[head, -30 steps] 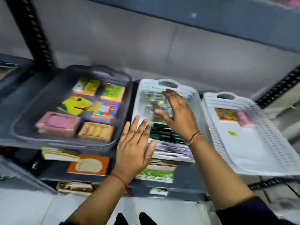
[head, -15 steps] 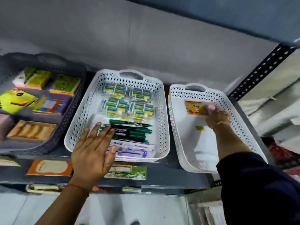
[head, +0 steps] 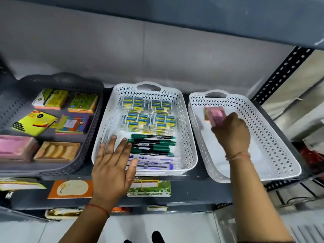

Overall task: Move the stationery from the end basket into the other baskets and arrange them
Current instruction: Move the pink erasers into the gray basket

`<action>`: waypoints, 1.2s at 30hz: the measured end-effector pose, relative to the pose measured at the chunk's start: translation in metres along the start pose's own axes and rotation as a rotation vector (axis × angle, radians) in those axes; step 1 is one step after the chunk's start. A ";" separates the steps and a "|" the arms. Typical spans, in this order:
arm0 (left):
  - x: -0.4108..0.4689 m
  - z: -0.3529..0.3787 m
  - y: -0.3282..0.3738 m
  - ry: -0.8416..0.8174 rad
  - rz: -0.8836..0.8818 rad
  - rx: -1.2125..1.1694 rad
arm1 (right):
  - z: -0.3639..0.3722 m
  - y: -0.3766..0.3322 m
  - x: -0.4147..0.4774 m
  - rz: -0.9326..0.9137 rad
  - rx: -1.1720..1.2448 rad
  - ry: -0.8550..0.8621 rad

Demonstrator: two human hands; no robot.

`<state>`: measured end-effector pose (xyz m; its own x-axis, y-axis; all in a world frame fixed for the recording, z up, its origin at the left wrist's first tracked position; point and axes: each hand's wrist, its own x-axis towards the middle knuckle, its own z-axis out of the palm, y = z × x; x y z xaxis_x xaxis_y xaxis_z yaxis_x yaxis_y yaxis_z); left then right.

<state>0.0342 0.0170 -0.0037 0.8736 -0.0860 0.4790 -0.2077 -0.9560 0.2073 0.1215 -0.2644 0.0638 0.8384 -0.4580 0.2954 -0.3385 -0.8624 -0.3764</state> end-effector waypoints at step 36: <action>0.002 -0.019 -0.020 -0.051 0.092 -0.241 | 0.023 -0.104 -0.039 -0.588 0.297 -0.137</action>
<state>0.0315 0.0413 0.0095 0.8658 -0.1895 0.4632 -0.3811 -0.8494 0.3649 0.1342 -0.1514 0.0710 0.9007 0.1183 0.4179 0.3063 -0.8552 -0.4181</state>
